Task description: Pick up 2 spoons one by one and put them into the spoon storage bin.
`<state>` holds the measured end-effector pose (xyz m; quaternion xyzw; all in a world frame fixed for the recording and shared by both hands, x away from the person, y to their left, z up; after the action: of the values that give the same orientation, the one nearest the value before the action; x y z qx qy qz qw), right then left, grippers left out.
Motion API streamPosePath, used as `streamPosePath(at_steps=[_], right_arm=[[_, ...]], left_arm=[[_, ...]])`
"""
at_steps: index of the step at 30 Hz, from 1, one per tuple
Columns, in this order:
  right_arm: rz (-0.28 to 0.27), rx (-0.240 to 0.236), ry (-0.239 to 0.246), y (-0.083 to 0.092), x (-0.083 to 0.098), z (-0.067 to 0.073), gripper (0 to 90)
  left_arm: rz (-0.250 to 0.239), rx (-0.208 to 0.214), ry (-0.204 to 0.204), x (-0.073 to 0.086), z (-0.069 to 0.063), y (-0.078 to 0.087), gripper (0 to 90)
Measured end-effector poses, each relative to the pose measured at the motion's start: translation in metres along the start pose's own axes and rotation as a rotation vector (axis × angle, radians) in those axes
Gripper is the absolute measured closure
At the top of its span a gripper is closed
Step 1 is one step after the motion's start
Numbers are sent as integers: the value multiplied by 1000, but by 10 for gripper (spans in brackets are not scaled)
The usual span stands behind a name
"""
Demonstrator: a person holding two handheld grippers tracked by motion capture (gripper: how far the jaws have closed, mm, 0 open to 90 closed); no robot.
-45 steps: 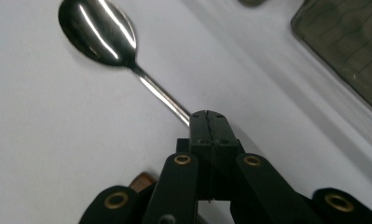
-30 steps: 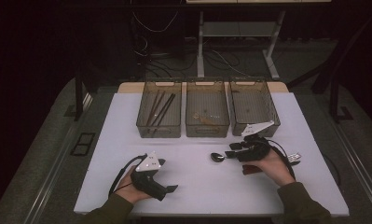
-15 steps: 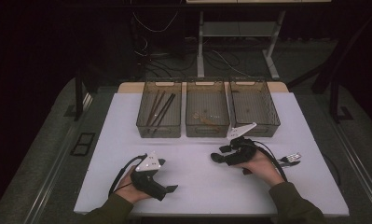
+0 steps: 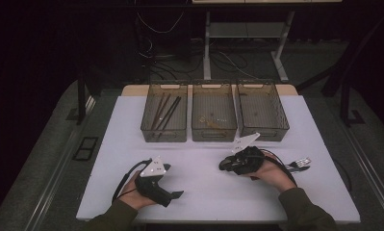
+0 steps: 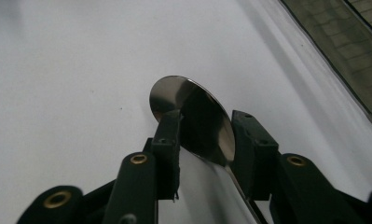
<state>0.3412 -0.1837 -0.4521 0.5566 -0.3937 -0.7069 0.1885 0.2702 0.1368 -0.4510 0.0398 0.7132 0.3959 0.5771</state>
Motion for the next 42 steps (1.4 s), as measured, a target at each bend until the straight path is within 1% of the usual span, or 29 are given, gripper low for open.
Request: streamPosePath(at_steps=[1, 3, 4, 5, 6, 7, 8, 10, 11, 15, 16, 19, 20, 22, 23, 24, 25, 26, 27, 28, 29, 30, 31, 37, 42], right_arm=[[-3, -9, -6, 0, 0, 1, 664], [4, 1, 26, 0, 0, 0, 697], [-3, -13, 10, 1, 0, 2, 712], [-2, -12, 18, 1, 0, 2, 727], [3, -6, 37, 2, 1, 0, 743], [-1, -18, 24, 2, 1, 2, 756], [-3, -19, 24, 3, 2, 1, 763], [4, -8, 53, 4, 2, 0, 769], [0, -16, 44, 3, 2, 1, 772], [7, -22, 63, 5, 2, 1, 796], [12, -15, 85, 6, 3, -1, 807], [6, -39, 75, 7, 3, 0, 834], [10, -33, 92, 8, 4, -1, 841], [7, -41, 98, 8, 4, -1, 854], [3, -36, 99, 9, 3, -1, 865], [-8, -37, 84, 8, 3, 1, 875], [-5, -20, 102, 8, 2, 0, 881], [-12, -18, 83, 8, 1, 1, 881], [-11, -8, 94, 7, 1, -1, 882], [-17, -8, 83, 7, 0, 0, 882], [-16, 10, 97, 7, 0, -2, 883], [-25, 18, 92, 7, 0, -3, 883], [-41, 17, 70, 8, -1, -2, 883], [-141, 38, 6, 20, -5, -4, 884], [-206, 59, -51, 28, -6, -6, 883]], left_arm=[[0, 0, 0, 0, 0, 0, 0], [-1, 0, 0, 0, 0, 0, 0], [-2, 0, 3, 0, 0, 0, 0], [-2, 0, 3, 0, 0, 0, 0], [-2, 0, 3, 0, 0, 0, 0], [-2, 0, 4, 0, -1, 0, 0], [-3, 0, 4, 0, -1, 0, 0], [1, 0, -1, 0, -1, 0, 0], [0, 0, -1, 0, -1, 0, 0], [-2, 1, 3, 0, -1, -1, 0], [-2, 1, 3, 0, -1, -1, 0], [-1, 2, 2, 0, -1, -1, 0], [-1, 2, 2, 0, -1, -1, 0], [-1, 1, 2, 0, -1, -1, 0], [-2, 1, 2, 0, -1, -1, 0], [-2, 1, 2, 0, -1, -1, 0], [-2, 1, 3, 0, -1, -1, 0], [-2, 2, 2, 0, -1, -1, 0], [-4, 2, 3, 0, -1, -1, 0], [-4, 2, 3, 0, 0, -1, 0], [-4, 2, 3, 0, 0, -1, 0], [-4, 3, 3, 0, 0, 0, 0], [-4, 3, 4, 0, 0, -1, 0], [-4, 1, 3, 0, -1, 0, 0], [-4, 3, 5, 0, 0, -1, 0]])
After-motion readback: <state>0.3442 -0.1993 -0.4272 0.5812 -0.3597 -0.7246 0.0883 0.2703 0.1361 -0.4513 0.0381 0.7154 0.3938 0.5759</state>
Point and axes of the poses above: each handheld gripper's, and its own axes: y roughly backward along the jaws, x roughly out of its underside, z roughly to its left, the point moved 1 cm from there along -y, roughly forward along the jaws, and after that the axes turned 5 degrees about -x, right-handed, at the moved point
